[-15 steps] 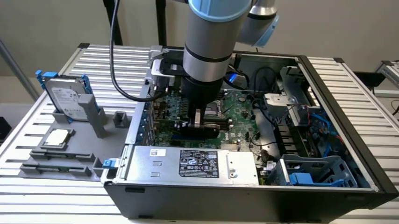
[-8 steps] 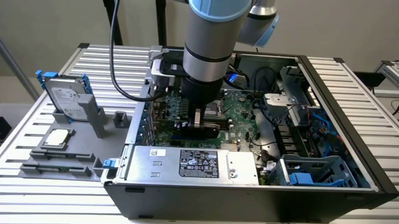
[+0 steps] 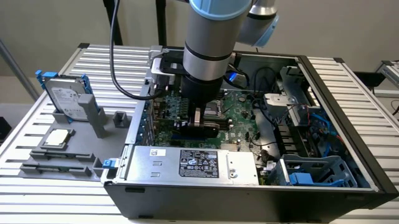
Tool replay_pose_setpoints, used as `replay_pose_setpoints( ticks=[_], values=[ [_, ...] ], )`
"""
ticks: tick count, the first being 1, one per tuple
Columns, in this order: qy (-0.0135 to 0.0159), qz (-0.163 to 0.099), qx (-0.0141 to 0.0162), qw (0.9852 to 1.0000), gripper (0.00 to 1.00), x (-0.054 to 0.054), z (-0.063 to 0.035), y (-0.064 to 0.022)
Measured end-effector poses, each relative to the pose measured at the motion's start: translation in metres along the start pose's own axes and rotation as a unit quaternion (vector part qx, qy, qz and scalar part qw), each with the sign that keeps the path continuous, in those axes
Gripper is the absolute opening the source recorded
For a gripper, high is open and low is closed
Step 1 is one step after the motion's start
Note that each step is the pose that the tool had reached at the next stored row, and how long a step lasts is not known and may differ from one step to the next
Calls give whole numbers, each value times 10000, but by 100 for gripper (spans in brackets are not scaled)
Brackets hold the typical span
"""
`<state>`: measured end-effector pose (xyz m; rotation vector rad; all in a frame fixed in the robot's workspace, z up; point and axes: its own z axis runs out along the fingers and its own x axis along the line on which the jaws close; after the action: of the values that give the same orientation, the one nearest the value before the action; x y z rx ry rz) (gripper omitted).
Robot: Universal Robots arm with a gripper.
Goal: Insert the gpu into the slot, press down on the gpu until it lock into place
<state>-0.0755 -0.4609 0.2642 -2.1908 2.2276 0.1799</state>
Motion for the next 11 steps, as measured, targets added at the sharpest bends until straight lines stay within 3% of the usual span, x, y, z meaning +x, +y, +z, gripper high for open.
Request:
replay_pose_setpoints(
  ticks=[11],
  values=[
    [5,-2,-4,10000,26,-8,21,0]
  ],
)
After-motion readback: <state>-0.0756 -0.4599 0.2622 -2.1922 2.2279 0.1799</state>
